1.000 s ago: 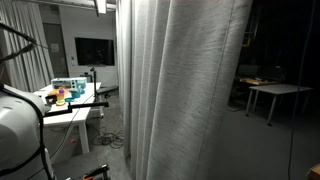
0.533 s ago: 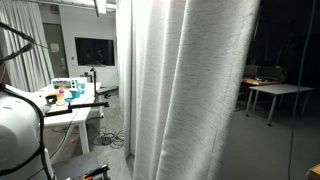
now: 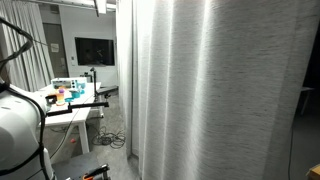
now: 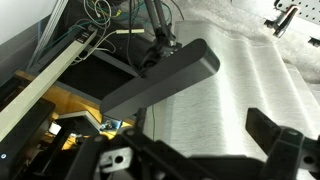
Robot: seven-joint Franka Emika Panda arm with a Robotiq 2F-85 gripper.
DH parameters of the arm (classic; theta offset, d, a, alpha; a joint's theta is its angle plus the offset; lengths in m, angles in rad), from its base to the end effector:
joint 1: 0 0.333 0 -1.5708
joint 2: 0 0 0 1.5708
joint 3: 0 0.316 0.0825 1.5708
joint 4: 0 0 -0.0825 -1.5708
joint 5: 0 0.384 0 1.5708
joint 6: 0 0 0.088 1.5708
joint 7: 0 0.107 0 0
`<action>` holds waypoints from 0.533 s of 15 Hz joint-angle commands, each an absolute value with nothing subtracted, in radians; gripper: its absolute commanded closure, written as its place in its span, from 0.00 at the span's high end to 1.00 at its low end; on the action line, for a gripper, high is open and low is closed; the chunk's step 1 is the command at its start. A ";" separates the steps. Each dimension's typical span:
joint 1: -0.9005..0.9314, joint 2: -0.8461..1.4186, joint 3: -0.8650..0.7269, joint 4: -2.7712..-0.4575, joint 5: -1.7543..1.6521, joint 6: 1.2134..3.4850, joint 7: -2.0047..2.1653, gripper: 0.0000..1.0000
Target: Draw the curtain closed
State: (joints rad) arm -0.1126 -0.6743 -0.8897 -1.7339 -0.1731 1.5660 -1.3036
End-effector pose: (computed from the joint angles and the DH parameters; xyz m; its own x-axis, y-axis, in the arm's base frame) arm 0.0716 -0.4451 0.7069 0.8627 0.3219 0.3900 0.2811 -0.9464 0.1594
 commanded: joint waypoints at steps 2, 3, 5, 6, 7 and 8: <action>-0.082 -0.642 -0.913 -1.678 -0.169 1.544 -1.390 1.00; -0.072 -0.647 -0.915 -1.677 -0.165 1.551 -1.423 1.00; -0.052 -0.654 -0.919 -1.672 -0.162 1.545 -1.509 1.00; -0.046 -0.653 -0.921 -1.670 -0.161 1.546 -1.548 1.00; -0.041 -0.651 -0.922 -1.667 -0.163 1.546 -1.589 1.00; -0.155 -0.750 -0.724 -1.862 -0.179 1.602 -1.505 1.00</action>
